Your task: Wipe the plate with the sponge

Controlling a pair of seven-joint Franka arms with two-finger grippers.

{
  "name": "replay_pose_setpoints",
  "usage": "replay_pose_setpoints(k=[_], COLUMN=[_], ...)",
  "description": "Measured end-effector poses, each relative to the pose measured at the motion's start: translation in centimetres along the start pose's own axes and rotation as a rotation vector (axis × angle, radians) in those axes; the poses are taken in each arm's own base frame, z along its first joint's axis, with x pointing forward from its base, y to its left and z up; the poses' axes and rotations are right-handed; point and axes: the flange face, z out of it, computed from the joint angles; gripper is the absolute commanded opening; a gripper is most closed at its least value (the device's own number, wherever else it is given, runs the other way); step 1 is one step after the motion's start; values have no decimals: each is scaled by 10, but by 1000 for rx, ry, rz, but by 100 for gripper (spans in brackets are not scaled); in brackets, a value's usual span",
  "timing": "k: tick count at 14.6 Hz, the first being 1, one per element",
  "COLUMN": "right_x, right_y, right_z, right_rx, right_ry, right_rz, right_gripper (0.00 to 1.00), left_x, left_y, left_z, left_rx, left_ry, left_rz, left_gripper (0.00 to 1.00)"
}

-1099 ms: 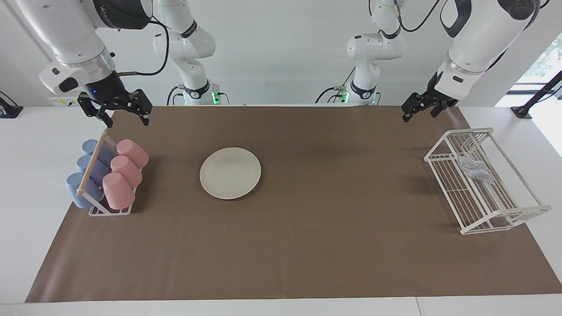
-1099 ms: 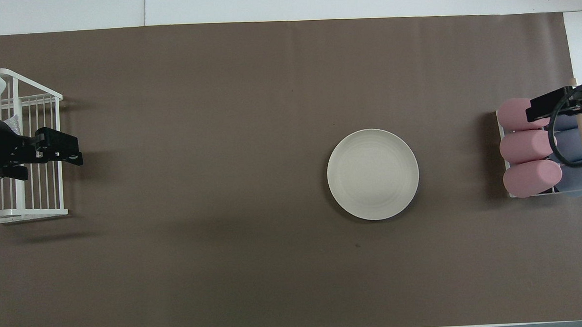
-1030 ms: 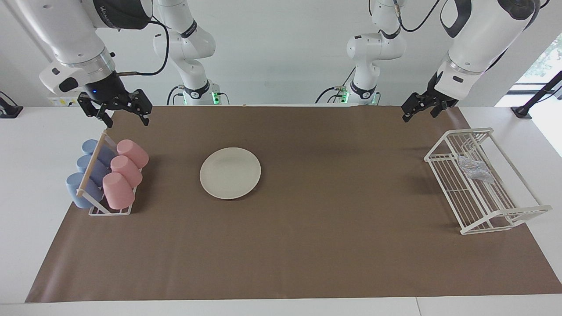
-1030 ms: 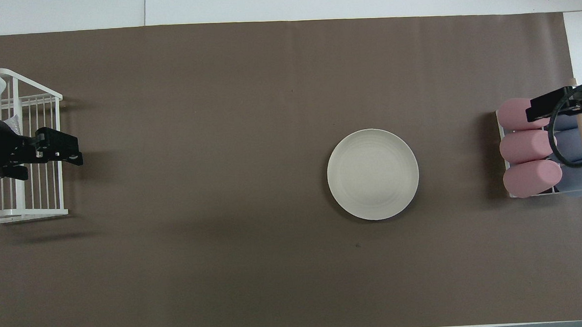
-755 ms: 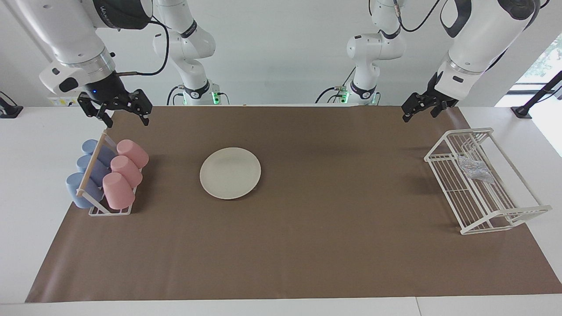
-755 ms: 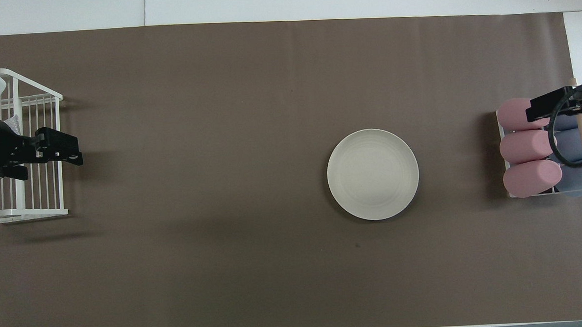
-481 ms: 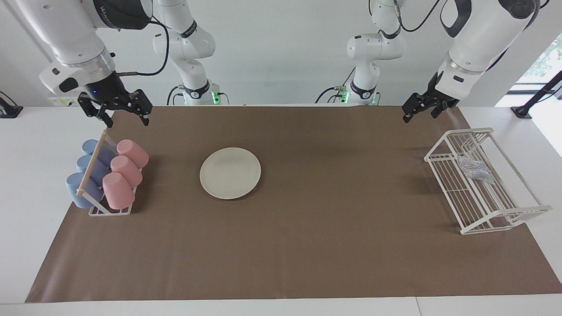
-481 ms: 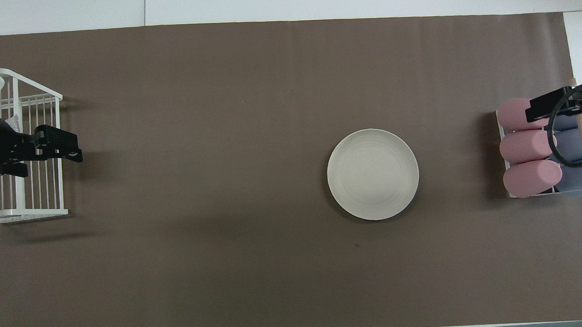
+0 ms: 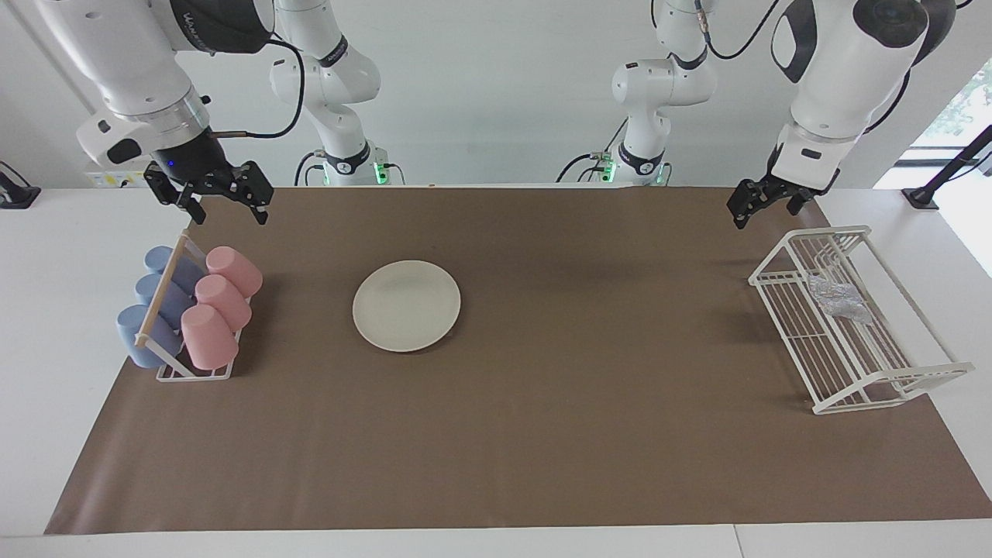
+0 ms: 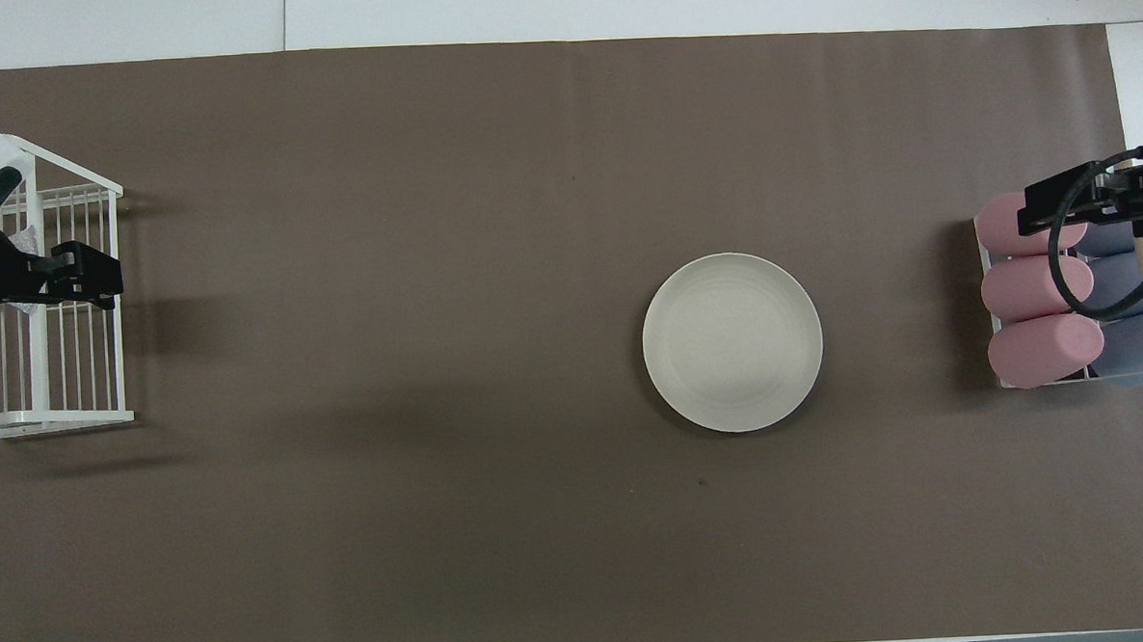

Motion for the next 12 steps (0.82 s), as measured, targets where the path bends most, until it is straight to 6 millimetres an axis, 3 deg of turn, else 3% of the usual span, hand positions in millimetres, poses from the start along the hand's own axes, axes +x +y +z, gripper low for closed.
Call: replay_pose_setpoints(k=[6,9,12], right_x=[-5,-15,-28], right_y=[-49,-95,-136], right_z=[3,3,2], right_rx=[6,7,11], right_ry=[7,6,8], right_rz=[202,385,568], right_gripper=[100,100,100], left_x=[62,78,81], left_y=[28,26,28], left_z=[94,126,143], left_rx=[368,499,521], left_ry=[43,40,41], left_rz=[122,148,114], left_gripper=[100,100,100])
